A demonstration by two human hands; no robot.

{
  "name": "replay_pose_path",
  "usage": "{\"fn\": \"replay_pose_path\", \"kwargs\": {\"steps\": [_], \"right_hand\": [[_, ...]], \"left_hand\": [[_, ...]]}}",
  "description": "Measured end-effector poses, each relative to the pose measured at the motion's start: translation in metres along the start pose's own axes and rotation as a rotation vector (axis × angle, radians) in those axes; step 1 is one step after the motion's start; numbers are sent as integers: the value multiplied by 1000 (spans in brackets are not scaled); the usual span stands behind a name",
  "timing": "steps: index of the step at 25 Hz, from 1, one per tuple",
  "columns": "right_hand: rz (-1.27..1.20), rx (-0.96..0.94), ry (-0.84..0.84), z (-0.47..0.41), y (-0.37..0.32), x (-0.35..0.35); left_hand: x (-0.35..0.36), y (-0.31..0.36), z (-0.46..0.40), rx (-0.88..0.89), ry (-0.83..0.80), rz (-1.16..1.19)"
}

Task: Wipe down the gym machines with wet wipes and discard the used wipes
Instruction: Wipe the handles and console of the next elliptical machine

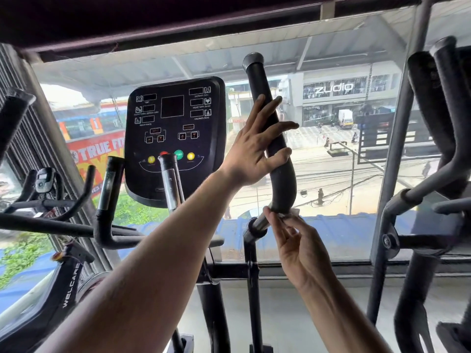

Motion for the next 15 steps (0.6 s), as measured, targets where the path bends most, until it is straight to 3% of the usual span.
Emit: {"fn": "replay_pose_path", "kwargs": {"steps": [8, 15], "right_hand": [[162, -117, -93, 18, -20, 11], [744, -173, 57, 4, -45, -46]], "left_hand": [[-4, 6, 5, -26, -10, -18], [3, 28, 38, -160, -16, -49]]}}
Point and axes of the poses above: each hand's wrist, its own z-axis away from the middle knuckle, its own x-axis out of the palm, y = z × x, the point moved 5 cm from there along -z, towards the middle knuckle, and after that the axes turned 6 degrees about -y, right-handed, at the moved point
